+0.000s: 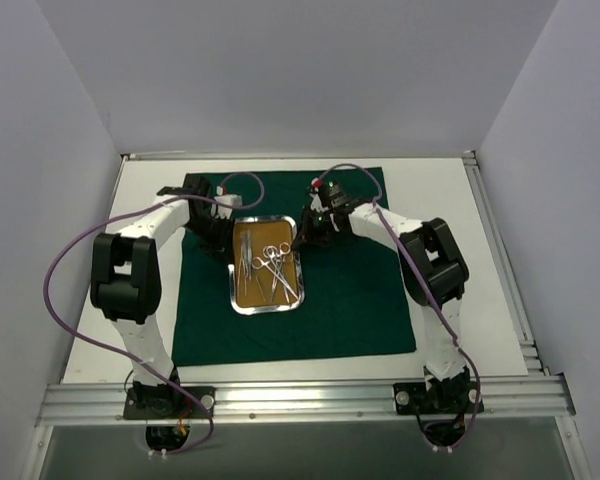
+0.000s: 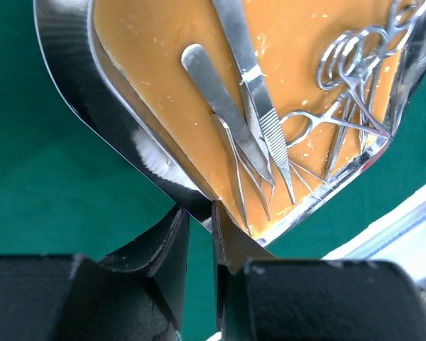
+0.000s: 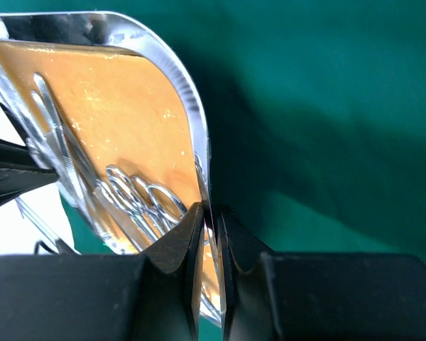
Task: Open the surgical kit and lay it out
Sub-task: Move the container from the surgical kit, then pick up the medical item from the container.
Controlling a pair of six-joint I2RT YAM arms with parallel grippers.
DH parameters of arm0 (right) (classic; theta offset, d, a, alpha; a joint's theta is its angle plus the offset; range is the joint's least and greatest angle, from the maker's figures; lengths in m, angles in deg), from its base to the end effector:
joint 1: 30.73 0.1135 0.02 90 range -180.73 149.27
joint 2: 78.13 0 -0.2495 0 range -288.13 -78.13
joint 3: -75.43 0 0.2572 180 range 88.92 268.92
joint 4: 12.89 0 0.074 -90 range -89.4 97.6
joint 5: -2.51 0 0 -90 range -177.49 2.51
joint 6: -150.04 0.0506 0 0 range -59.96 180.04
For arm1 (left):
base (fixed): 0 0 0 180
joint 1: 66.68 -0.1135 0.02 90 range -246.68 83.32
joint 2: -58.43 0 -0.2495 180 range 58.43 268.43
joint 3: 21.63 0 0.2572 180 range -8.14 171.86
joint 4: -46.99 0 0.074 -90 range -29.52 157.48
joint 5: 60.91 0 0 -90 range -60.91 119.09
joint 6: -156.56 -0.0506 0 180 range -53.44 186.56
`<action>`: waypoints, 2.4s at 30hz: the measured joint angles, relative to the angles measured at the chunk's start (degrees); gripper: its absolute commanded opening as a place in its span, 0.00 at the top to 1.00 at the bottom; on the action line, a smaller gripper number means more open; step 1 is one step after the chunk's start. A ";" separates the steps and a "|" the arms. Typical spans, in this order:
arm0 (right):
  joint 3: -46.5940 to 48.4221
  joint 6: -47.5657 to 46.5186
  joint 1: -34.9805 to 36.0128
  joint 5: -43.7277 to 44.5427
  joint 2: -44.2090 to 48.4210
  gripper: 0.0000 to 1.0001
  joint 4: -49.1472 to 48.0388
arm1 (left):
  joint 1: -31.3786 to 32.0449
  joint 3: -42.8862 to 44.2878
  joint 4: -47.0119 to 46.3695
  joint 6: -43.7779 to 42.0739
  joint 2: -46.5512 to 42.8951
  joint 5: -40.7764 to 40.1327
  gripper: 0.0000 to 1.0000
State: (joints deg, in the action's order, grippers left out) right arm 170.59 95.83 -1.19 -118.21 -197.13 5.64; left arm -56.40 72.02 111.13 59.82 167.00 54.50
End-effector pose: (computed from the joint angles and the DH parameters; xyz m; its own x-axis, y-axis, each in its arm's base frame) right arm 0.3901 0.2508 0.1486 -0.9155 0.0591 -0.3980 -0.2673 0.6501 0.7113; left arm 0.3609 -0.0875 0.1663 -0.9311 0.2766 -0.2379 0.3530 0.8476 -0.3961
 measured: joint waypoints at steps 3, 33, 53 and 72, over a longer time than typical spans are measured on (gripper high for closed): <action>4.74 0.02 0.11 0.09 -2.27 1.00 0.48 | -1.55 2.54 0.28 -0.37 1.18 -0.63 0.98; 21.38 12.20 -0.57 5.88 -16.85 0.66 -4.74 | -6.97 35.60 7.67 -2.08 24.85 -6.73 0.92; 11.28 -5.11 19.96 35.34 3.52 0.55 7.30 | -7.02 33.66 5.88 -2.51 24.41 -7.08 0.73; 14.84 -4.81 25.03 36.74 -4.39 0.73 18.01 | -7.02 31.04 4.22 -2.97 22.86 -7.45 0.73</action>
State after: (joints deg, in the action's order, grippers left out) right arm 185.43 91.02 23.84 -81.46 -201.53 23.65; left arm -63.42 103.05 115.35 56.85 189.87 47.05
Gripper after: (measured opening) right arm 0.290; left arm 0.273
